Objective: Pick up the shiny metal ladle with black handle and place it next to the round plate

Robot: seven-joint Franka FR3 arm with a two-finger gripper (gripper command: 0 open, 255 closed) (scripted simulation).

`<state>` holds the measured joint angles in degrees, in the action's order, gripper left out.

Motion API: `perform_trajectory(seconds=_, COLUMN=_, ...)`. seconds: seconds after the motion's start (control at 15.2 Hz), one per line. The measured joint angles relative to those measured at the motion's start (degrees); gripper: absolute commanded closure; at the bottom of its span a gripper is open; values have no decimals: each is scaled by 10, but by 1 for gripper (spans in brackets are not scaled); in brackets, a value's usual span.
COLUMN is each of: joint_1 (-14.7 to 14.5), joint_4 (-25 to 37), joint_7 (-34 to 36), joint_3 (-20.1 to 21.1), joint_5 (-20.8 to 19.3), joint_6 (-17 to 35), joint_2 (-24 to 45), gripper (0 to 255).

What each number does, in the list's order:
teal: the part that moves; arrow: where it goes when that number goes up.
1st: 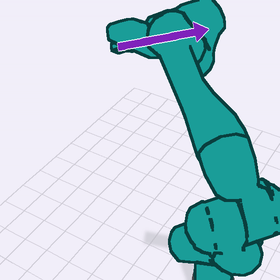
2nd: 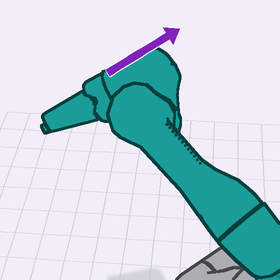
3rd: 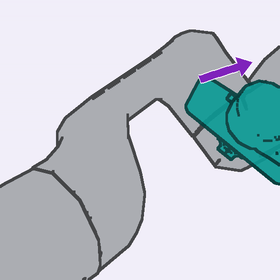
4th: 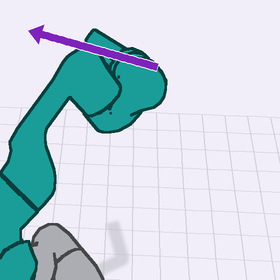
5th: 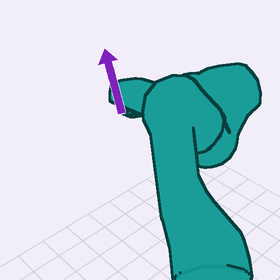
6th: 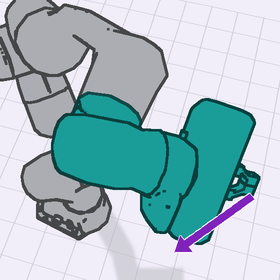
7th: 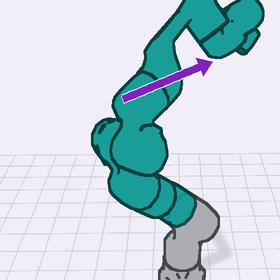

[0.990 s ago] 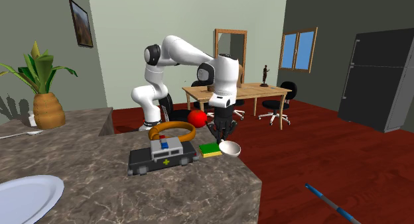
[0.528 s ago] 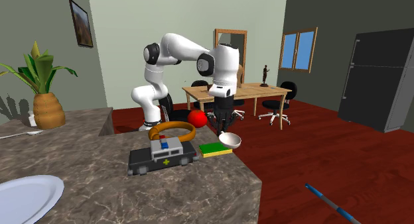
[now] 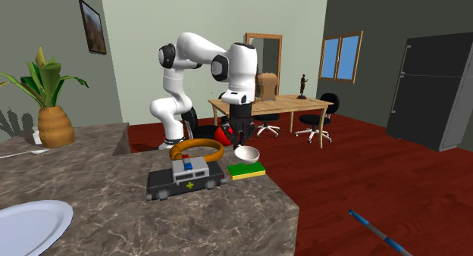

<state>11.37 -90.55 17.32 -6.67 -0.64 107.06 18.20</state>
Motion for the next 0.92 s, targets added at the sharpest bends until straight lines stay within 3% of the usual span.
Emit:
perform_trajectory(seconds=0.33, joint_1=22, joint_4=-117, joint_7=-39, joint_3=-18, joint_5=-8, joint_6=37, joint_2=-82, gripper=255)
perform_trajectory(seconds=0.92, joint_1=70, joint_4=-270, joint_7=-120, joint_3=-62, joint_5=-32, joint_6=73, joint_2=-205, gripper=255)
